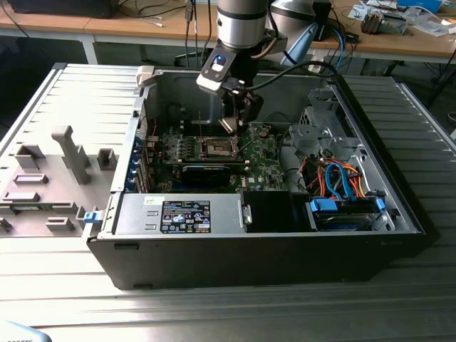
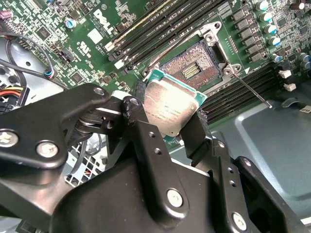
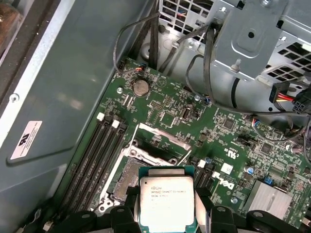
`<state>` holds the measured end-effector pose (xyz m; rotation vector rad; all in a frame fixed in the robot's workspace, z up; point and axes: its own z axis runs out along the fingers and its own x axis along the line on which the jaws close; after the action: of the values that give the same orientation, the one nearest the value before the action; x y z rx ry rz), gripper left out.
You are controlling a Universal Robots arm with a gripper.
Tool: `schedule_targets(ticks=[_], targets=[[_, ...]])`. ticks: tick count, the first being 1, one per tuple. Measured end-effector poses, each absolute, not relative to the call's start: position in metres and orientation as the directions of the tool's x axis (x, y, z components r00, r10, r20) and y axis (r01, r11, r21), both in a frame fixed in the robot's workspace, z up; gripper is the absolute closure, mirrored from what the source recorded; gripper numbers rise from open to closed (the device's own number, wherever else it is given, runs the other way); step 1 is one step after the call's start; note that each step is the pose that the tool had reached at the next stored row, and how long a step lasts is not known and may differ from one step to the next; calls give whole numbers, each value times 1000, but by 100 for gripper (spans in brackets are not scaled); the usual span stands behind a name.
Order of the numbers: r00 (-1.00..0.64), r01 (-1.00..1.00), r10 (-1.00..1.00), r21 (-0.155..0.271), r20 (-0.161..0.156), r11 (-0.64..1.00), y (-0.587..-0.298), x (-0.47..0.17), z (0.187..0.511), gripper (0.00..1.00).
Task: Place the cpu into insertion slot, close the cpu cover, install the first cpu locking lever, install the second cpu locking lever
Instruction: 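Place the cpu into insertion slot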
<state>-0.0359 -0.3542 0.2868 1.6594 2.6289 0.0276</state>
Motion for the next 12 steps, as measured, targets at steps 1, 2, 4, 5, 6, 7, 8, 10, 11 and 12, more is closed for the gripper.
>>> schedule_targets(ticks=[1,2,4,5,6,7,8,10,11,12], targets=[[-427,904,904,32,-18,427,-354,-36,287,46],[-423,905,906,32,-18,424,-354,-36,287,46],[-414,909,910,32,-18,415,-354,-36,287,46],[-411,911,912,32,-18,411,-354,-36,287,46],[-407,912,913,32,-18,408,-354,-36,287,46],[-403,915,915,32,-18,403,-354,-36,287,46],[-398,917,917,32,-18,398,-354,-36,286,46],[-391,920,920,32,-18,391,-354,-36,286,46],[-387,921,922,32,-18,388,-354,-36,286,46],[-381,924,924,32,-18,382,-354,-36,286,46]])
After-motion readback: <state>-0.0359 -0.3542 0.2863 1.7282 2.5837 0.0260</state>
